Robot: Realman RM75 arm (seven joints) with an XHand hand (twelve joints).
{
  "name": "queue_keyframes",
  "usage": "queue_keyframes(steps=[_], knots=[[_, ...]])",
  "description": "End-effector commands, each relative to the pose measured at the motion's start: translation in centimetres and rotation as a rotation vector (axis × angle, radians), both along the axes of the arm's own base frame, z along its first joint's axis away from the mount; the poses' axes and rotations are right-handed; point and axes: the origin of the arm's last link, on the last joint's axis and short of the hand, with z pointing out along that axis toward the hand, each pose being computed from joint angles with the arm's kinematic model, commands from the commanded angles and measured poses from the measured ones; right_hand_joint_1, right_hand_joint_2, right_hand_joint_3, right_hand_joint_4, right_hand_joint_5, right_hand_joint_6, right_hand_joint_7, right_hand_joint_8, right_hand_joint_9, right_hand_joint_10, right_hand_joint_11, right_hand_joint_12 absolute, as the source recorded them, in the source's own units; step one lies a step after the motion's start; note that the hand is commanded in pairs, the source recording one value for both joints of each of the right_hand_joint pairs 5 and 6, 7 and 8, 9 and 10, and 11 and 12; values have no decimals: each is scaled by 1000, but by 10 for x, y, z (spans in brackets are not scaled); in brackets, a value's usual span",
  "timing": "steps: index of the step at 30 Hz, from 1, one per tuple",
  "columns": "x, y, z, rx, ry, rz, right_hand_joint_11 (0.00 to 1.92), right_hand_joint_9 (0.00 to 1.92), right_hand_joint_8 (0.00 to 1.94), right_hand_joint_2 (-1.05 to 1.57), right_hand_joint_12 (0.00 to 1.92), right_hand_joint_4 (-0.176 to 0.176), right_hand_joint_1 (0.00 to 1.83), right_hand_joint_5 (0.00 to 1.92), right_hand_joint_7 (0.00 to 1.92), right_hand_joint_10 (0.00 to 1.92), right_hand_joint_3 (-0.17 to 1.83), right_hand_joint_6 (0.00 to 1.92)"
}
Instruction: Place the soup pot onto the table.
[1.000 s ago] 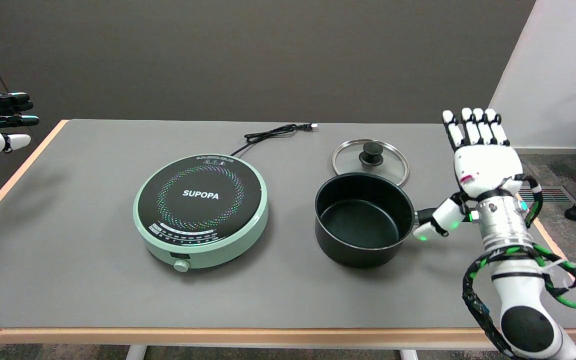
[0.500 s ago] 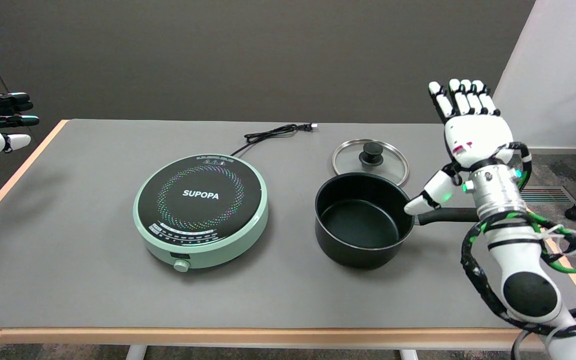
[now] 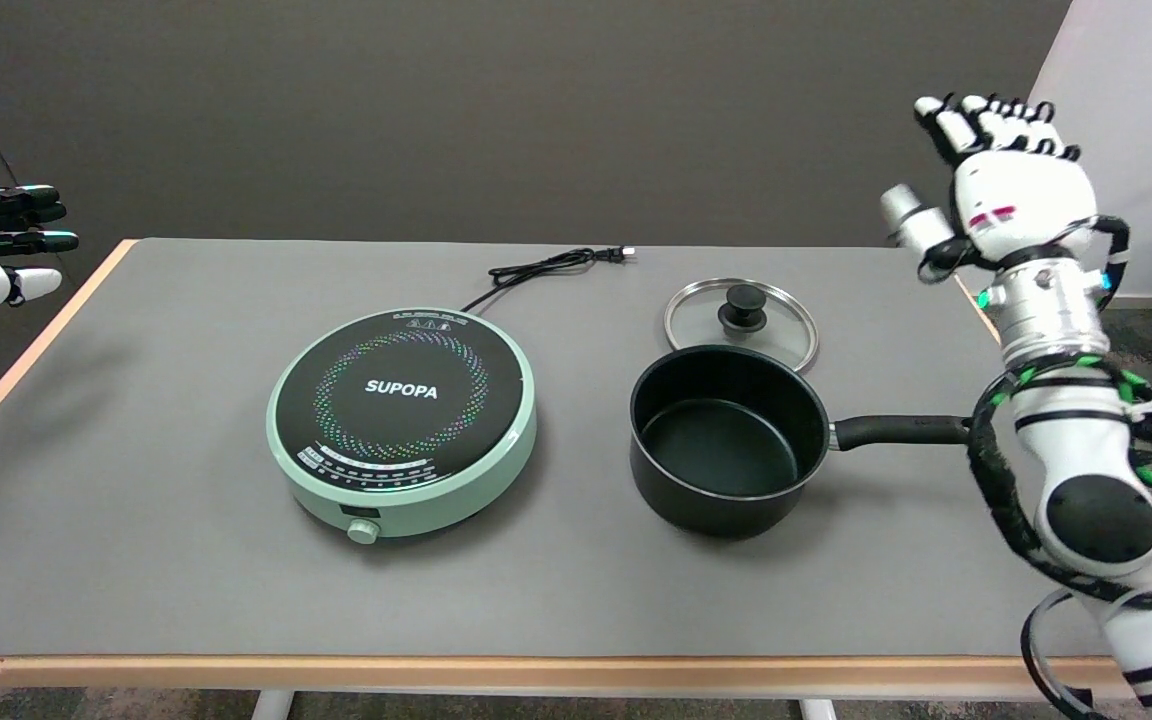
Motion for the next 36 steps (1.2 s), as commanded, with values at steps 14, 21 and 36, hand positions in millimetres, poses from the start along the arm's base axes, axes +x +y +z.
queue_keyframes(steps=[14, 21, 36], knots=[[19, -23, 31, 731, -1558, 570, 220, 220, 220, 1571, 220, 171, 495, 220, 220, 220, -123, 220], [7, -21, 20, 847, -1578, 672, 128, 128, 128, 1571, 128, -21, 521, 128, 128, 128, 21, 128], [20, -23, 19, 883, -1527, 703, 130, 130, 130, 1571, 130, -162, 637, 130, 130, 130, 323, 130]])
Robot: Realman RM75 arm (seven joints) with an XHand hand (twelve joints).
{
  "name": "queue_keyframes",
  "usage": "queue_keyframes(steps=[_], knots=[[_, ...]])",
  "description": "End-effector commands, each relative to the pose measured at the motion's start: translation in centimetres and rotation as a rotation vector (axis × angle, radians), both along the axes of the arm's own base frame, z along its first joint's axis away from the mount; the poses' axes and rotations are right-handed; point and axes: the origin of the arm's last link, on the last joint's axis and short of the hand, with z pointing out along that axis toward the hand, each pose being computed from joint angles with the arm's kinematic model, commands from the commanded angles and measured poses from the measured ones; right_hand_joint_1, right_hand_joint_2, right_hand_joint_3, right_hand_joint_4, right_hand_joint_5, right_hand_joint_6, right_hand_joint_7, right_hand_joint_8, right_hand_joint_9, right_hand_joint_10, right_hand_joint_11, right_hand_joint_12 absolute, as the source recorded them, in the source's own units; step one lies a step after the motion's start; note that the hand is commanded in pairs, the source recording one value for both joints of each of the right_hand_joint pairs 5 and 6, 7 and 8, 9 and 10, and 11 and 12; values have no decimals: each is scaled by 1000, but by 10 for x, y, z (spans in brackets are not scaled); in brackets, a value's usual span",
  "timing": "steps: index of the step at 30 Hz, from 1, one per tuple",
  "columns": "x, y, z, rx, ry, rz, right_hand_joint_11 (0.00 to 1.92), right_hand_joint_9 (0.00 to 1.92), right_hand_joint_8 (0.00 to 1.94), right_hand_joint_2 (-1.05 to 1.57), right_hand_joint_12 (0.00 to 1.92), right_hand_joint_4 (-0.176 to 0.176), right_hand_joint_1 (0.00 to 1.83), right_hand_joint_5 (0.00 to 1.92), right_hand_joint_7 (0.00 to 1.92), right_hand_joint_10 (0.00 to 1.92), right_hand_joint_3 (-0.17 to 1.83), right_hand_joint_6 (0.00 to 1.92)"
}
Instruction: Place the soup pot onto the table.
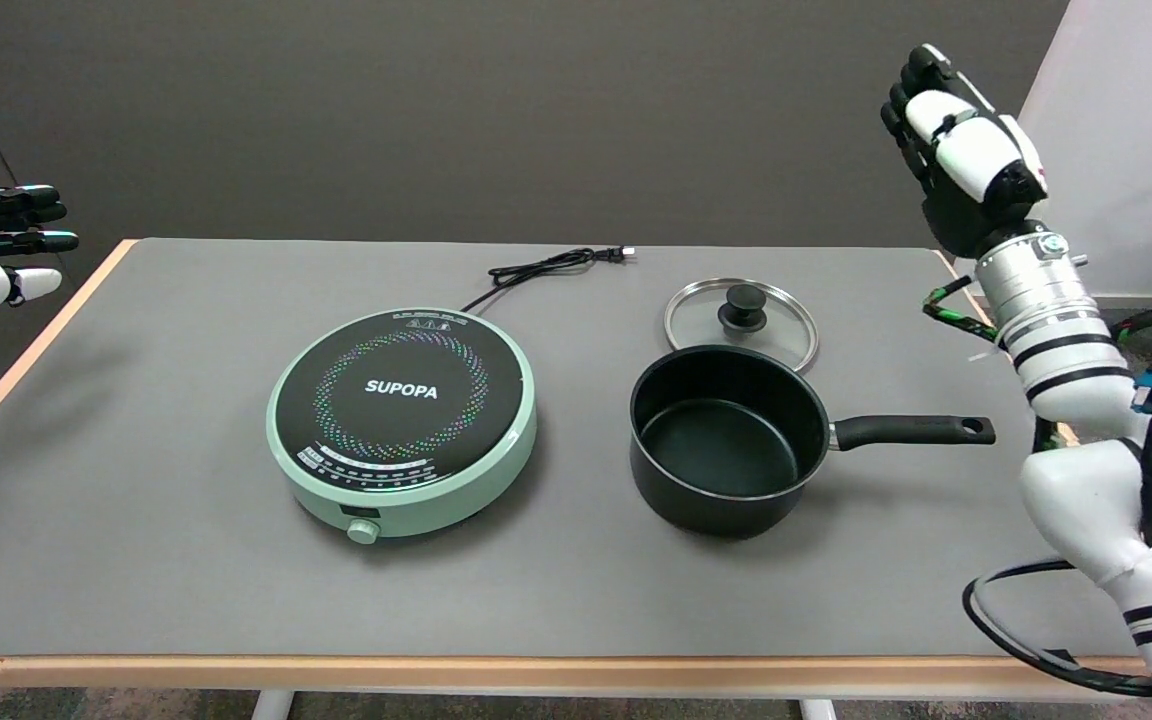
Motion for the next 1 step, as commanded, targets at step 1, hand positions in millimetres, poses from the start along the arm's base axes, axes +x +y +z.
queue_keyframes(steps=[1], knots=[[19, 0, 2, 62, -151, 204, 131, 131, 131, 1571, 131, -165, 640, 131, 131, 131, 327, 131]])
